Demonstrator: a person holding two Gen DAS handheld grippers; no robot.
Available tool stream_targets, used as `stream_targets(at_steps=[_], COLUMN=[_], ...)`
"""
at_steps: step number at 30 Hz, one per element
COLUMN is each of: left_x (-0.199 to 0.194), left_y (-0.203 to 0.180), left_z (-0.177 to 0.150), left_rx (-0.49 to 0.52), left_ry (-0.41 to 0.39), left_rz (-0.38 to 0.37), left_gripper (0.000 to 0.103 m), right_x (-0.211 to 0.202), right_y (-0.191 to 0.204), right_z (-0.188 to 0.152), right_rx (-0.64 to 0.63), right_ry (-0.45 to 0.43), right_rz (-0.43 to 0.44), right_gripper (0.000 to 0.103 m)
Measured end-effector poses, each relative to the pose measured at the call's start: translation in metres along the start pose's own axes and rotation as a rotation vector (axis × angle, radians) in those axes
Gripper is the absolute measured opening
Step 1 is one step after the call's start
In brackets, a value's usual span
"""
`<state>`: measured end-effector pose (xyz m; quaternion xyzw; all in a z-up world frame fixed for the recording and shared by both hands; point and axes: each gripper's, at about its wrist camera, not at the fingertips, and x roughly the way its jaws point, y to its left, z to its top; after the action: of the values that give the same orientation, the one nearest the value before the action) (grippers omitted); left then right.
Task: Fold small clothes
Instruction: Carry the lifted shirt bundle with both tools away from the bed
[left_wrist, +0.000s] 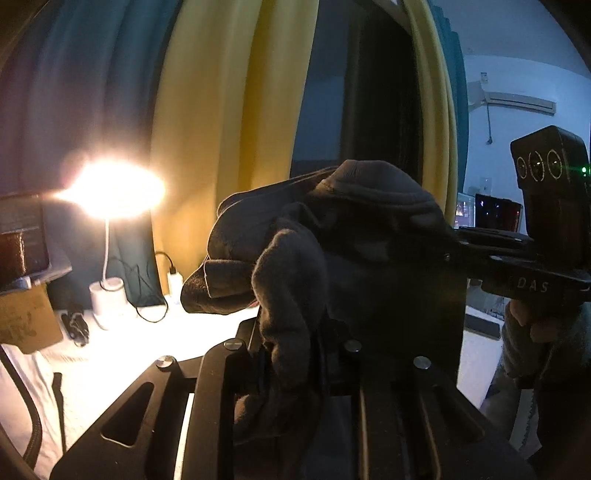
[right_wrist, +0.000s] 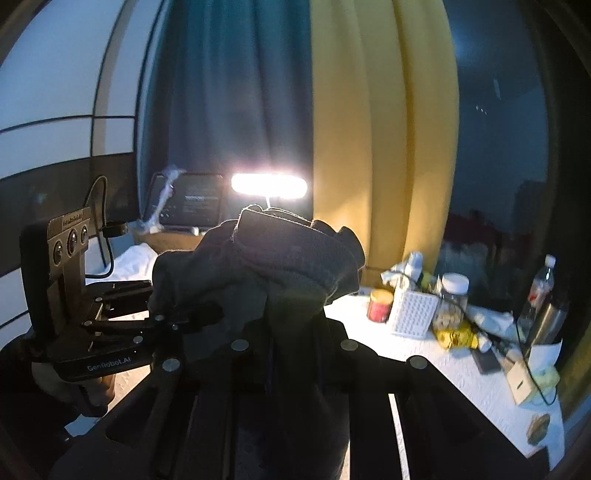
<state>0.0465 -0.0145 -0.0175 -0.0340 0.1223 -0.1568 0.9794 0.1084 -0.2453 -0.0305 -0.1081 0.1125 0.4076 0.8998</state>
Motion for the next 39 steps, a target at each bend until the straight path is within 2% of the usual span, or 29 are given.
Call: stream_targets(at_steps=[15, 24, 39], left_x=[-0.055, -0.104, -0.172], left_y=[0.020, 0.042, 0.079], left_z=[0.018, 0.024, 0.008], left_rx=[0.029, 0.058, 0.109], left_ry=[-0.106, -0.152, -0.124], left_rz=[0.071, 0.159, 0.329], left_gripper=[0.017, 0.017, 0.017], right_x=[-0.025, -0.022, -0.014], right_y=[0.053, 0.094, 0.167], right_z=[0.037, 0.057, 0.061], right_rx=[-0.098, -0.152, -0.238], right_ry=[-0.132, -0.184, -0.195], right_rz=[0.062, 0.140, 0.289], right_gripper=[0.017, 0.017, 0.017])
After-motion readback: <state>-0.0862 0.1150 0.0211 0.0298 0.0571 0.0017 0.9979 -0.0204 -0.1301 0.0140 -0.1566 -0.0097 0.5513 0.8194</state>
